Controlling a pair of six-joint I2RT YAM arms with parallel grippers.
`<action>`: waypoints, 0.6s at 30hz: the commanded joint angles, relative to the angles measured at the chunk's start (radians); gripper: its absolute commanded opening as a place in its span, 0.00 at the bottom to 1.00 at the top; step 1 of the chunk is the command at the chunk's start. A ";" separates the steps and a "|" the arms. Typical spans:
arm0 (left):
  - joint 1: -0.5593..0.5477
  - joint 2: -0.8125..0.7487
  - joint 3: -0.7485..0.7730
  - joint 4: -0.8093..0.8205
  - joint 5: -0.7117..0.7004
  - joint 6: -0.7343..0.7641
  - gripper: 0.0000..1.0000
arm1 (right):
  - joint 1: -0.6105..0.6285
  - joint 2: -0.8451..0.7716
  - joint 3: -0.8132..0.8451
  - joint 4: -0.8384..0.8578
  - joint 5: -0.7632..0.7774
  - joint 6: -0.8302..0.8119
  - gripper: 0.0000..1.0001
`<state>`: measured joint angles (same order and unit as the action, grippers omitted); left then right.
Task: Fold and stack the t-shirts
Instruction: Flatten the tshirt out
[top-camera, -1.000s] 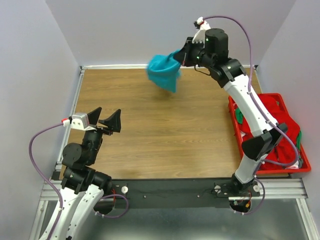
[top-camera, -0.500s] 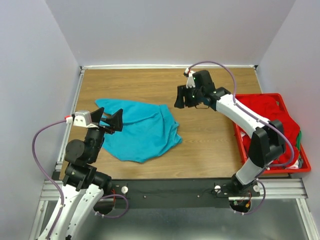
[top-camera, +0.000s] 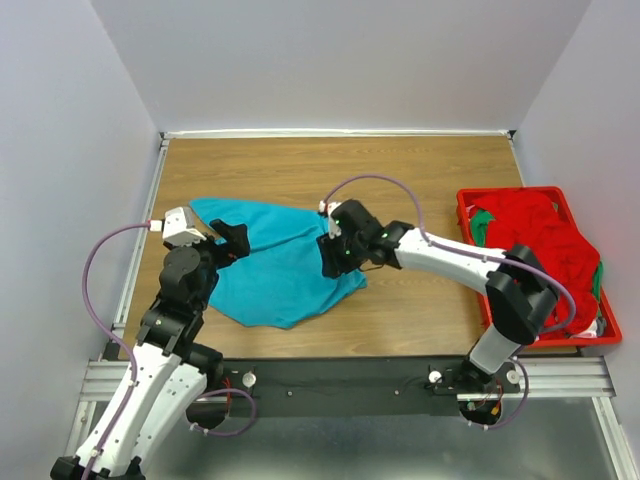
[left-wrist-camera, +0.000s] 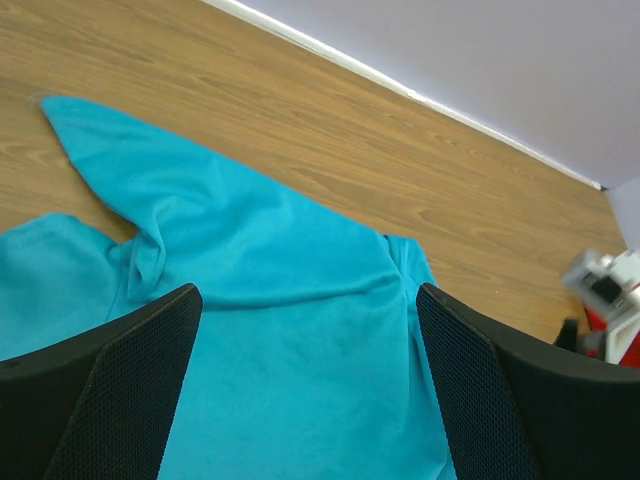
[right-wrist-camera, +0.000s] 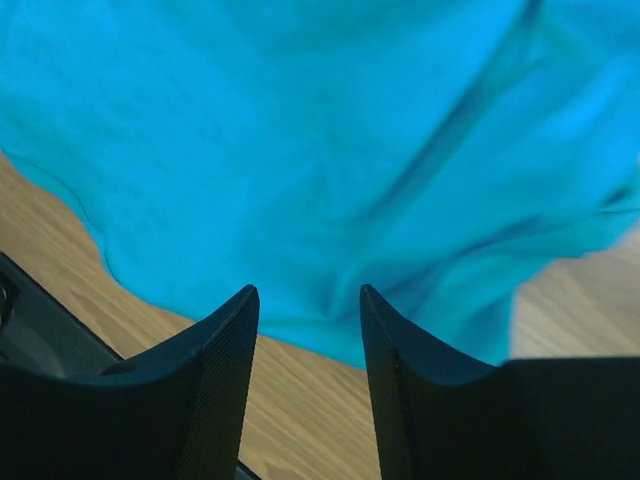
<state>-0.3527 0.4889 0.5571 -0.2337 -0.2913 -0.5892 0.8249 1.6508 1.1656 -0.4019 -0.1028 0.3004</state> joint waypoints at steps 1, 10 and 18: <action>0.006 0.029 0.032 -0.004 -0.059 -0.035 0.96 | 0.040 0.047 -0.064 0.072 0.052 0.080 0.51; 0.008 0.186 -0.115 0.071 0.145 -0.251 0.93 | 0.040 0.060 -0.098 0.081 0.094 0.068 0.51; 0.004 0.502 -0.121 0.172 0.253 -0.278 0.88 | 0.040 0.015 -0.165 0.080 0.130 0.062 0.55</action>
<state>-0.3489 0.9257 0.4309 -0.1349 -0.1074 -0.8360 0.8646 1.6993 1.0252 -0.3328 -0.0330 0.3592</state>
